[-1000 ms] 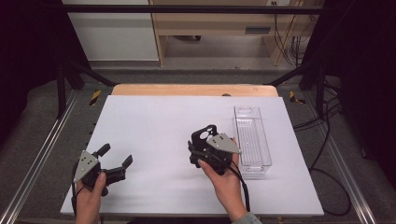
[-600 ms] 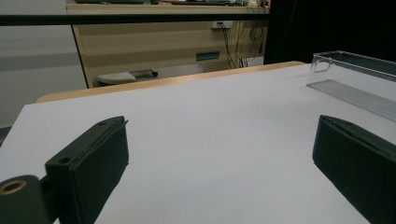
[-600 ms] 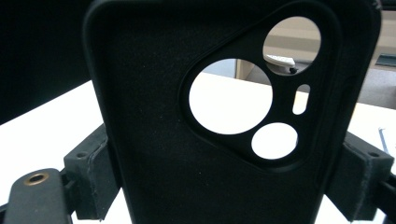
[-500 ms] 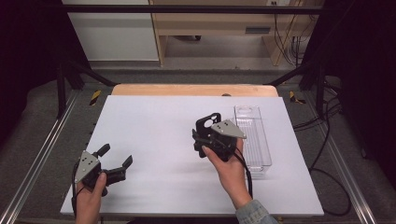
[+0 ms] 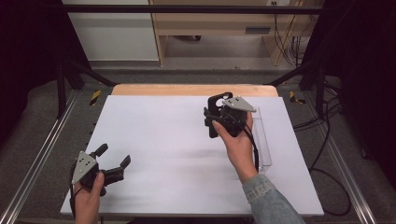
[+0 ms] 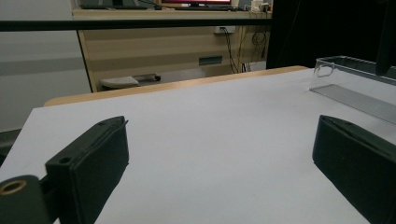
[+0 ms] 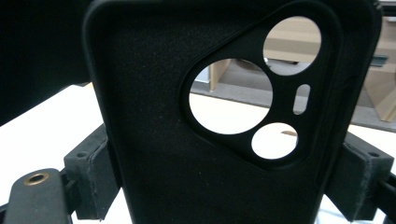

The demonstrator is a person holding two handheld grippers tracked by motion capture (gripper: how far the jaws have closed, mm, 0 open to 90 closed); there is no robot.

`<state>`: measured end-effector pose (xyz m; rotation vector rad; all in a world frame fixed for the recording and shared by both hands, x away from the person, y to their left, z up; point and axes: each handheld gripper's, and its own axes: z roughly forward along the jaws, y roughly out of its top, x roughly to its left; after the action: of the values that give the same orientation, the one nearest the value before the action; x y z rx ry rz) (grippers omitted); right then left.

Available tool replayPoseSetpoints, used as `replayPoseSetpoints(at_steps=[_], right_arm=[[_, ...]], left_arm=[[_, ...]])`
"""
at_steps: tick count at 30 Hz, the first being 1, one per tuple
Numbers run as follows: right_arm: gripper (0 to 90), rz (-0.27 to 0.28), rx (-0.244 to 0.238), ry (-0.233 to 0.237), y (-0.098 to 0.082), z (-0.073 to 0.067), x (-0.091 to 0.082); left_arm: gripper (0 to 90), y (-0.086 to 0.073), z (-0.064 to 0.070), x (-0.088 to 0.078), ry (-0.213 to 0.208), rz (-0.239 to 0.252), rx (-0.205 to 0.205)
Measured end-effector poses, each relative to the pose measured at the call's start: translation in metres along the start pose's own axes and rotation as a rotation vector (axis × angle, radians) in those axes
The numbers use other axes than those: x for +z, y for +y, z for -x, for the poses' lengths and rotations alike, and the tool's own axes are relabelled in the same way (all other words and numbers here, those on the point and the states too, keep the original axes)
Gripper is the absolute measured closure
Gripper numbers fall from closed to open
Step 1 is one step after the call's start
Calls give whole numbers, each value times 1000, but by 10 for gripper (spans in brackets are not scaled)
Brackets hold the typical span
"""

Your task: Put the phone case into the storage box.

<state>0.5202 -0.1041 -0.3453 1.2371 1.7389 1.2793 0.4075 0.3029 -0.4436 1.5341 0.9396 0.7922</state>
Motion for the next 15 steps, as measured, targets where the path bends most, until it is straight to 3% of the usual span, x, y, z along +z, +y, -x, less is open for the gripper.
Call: replayPoseSetpoints(at_steps=[15], right_arm=[[131,19,26,-109,27,40,19]], left_arm=[[38,-2,-1,3,-9,-15,-4]])
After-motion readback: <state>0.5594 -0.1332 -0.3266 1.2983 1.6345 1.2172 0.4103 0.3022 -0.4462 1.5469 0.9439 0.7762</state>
